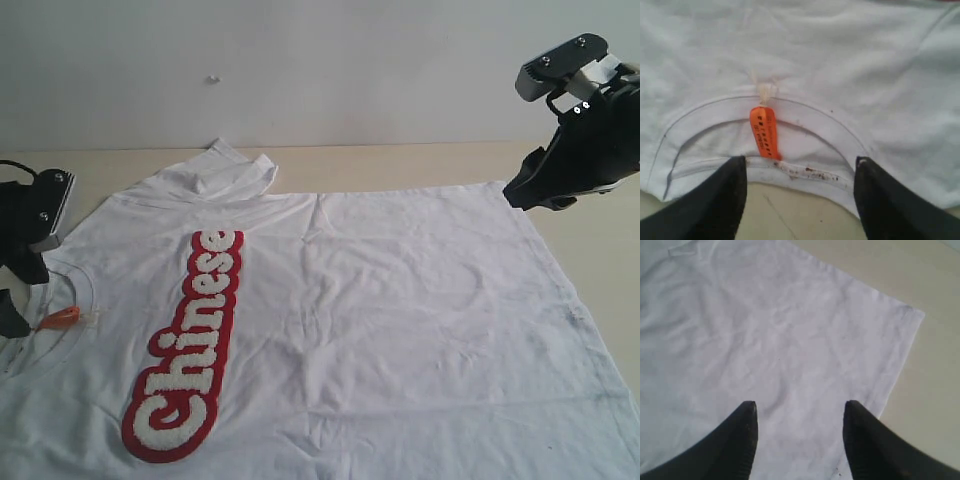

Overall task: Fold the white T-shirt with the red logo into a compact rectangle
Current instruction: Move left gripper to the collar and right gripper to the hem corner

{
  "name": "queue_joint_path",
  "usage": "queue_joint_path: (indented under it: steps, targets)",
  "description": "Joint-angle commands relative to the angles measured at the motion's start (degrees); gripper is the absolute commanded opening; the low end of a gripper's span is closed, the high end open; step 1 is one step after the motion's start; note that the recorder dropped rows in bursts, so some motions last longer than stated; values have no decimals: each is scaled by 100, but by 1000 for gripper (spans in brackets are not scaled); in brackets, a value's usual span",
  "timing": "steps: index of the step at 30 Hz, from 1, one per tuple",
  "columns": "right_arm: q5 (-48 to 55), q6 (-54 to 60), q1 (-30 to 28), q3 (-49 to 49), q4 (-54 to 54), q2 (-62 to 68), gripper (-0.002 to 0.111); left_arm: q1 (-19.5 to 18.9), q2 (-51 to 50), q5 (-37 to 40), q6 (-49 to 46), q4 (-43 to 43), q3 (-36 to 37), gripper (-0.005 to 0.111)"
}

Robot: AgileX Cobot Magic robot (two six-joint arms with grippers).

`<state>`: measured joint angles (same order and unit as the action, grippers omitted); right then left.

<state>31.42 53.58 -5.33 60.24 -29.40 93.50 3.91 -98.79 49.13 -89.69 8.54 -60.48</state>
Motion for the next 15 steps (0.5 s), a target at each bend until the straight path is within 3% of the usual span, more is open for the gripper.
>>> queue_joint_path:
  steps: [1,6,10,15]
  targets:
    - [-78,34,3,-12,-36,-16,52,21,19,358,-16,-80,-160,61]
    - [-78,34,3,-12,-36,-16,52,21,19,239,43,-80,-160,61]
    - [-78,34,3,-12,-36,-16,52,21,19,-58,864,-80,-160,61]
    - [-78,34,3,-12,-36,-16,52,21,19,-74,1069,-80,-160,61]
